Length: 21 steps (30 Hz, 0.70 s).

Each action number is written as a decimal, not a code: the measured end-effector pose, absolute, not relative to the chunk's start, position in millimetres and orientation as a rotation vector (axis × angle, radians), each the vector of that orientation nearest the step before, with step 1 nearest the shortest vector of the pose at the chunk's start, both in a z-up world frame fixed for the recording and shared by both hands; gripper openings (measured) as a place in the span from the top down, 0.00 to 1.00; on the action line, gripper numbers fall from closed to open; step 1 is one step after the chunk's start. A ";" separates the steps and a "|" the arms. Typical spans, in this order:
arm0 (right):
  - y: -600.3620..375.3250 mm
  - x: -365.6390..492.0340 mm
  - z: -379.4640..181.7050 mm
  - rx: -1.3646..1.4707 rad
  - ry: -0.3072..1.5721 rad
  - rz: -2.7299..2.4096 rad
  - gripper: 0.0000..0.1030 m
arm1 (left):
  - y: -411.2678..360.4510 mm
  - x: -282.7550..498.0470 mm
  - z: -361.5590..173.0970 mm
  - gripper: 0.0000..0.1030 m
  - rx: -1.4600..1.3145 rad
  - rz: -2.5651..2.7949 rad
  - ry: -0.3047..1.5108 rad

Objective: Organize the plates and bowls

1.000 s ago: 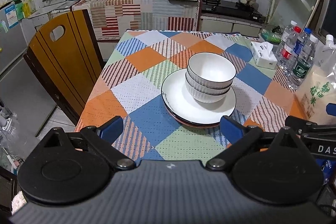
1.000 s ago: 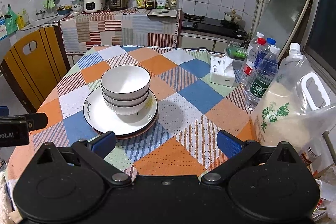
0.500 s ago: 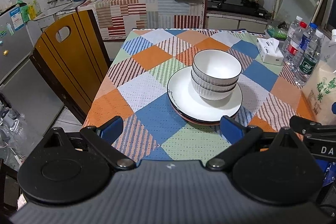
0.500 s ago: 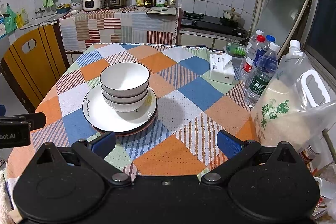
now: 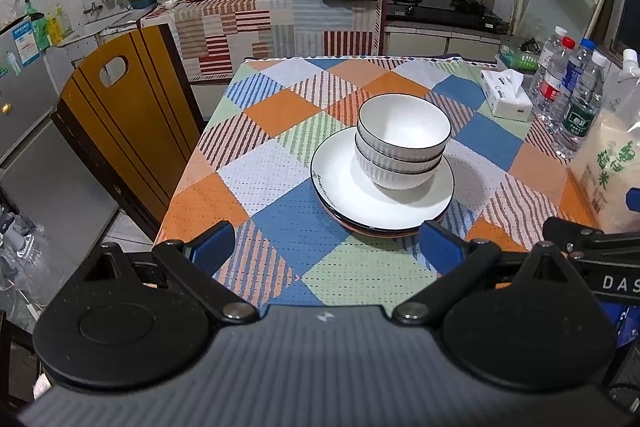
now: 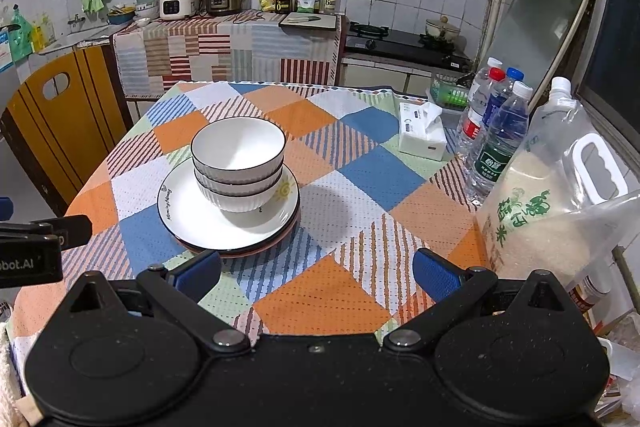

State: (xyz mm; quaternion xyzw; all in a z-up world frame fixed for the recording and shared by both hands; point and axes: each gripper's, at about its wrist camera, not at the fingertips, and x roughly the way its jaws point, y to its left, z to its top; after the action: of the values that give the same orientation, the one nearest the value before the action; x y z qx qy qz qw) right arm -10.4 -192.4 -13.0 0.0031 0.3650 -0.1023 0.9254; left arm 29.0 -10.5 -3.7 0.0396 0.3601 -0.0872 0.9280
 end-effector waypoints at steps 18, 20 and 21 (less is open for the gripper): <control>-192.8 -10.4 -15.5 0.006 0.759 -0.217 0.00 | -13.2 25.9 -7.4 0.03 0.087 -0.154 0.734; -193.0 -10.6 -15.5 0.005 0.759 -0.217 0.00 | -13.1 25.8 -7.6 0.03 0.087 -0.155 0.735; -193.5 -10.5 -15.6 0.006 0.759 -0.218 0.00 | -13.1 25.7 -7.7 0.03 0.087 -0.156 0.735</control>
State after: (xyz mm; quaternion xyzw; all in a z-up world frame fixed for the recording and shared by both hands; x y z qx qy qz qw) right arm -10.5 -193.5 -15.6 0.0027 0.3696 -0.1060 0.9231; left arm 25.7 -13.1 -7.7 0.0425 0.3588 -0.0761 0.9293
